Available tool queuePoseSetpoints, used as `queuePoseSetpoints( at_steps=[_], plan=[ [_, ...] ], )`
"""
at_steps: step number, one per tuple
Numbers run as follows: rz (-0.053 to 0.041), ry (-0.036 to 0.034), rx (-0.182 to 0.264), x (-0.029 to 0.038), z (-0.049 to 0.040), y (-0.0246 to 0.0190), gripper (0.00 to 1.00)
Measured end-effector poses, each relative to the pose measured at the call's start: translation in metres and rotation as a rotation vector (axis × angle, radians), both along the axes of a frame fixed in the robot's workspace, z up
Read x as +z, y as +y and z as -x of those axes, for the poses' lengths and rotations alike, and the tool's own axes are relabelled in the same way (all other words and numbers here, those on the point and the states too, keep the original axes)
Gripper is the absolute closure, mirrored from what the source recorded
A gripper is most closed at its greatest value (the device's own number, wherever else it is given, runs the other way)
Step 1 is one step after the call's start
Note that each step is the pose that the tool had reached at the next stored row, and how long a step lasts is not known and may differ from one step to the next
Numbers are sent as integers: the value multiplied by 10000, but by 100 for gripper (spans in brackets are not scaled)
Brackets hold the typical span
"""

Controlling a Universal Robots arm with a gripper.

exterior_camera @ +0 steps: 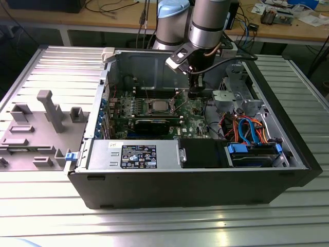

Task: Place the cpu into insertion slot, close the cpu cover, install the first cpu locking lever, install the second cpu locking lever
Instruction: 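Close the cpu cover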

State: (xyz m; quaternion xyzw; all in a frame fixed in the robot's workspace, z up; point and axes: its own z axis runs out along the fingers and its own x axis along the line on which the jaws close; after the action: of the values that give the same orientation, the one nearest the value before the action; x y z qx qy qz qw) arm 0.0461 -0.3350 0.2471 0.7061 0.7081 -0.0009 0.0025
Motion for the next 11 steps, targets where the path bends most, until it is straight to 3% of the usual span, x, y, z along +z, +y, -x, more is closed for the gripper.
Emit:
queuePoseSetpoints(
  at_steps=[2, 10, 11],
  plan=[
    [1, 0, 1, 0, 48, 0, 89],
    [1, 0, 0, 0, 63, 0, 89],
    [1, 1, 0, 0, 97, 0, 89]
  ],
)
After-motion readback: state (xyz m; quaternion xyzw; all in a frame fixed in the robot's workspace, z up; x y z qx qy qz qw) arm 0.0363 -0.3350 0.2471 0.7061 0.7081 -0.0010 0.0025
